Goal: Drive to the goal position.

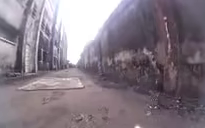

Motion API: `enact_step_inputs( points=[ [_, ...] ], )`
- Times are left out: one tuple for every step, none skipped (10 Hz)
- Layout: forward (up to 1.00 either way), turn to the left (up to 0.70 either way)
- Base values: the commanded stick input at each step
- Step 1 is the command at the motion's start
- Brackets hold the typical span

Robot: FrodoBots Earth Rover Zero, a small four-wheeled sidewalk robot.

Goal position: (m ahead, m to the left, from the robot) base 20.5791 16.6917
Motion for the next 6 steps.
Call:
enact_step_inputs(
  points=[
    [0.7, 0.0],
    [0.7, 0.0],
    [0.7, 0.0],
    [0.7, 0.0],
    [0.7, 0.0],
    [0.7, 0.0]
  ],
)
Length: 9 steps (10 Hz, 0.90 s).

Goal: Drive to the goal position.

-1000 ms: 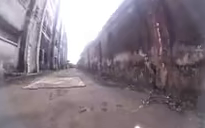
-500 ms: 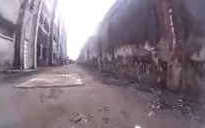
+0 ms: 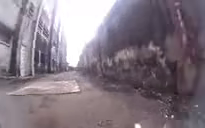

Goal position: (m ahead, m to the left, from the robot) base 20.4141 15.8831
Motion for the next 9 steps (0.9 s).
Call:
enact_step_inputs(
  points=[
    [0.7, 0.0],
    [0.7, 0.0],
    [0.7, 0.0],
    [0.7, 0.0],
    [0.7, 0.0],
    [0.7, 0.0],
    [0.7, 0.0],
    [0.7, 0.0],
    [0.7, -0.2]
  ],
)
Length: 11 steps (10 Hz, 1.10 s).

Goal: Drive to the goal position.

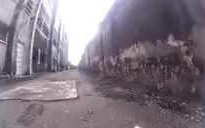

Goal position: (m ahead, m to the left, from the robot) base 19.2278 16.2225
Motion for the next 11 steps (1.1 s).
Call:
enact_step_inputs(
  points=[
    [0.7, -0.35],
    [0.7, -0.35],
    [0.7, -0.35],
    [0.7, -0.28],
    [0.7, -0.06],
    [0.7, 0.0],
    [0.7, 0.0],
    [0.7, 0.0],
    [0.7, 0.0],
    [0.7, 0.0],
    [0.7, 0.0]
  ],
)
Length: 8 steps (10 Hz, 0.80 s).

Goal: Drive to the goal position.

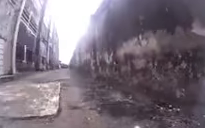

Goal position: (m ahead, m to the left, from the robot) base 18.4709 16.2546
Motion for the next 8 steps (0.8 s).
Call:
enact_step_inputs(
  points=[
    [0.7, 0.02],
    [0.7, 0.24],
    [0.7, 0.25],
    [0.7, 0.04],
    [0.7, 0.0],
    [0.7, 0.11],
    [0.7, 0.33],
    [0.7, 0.2]
  ],
)
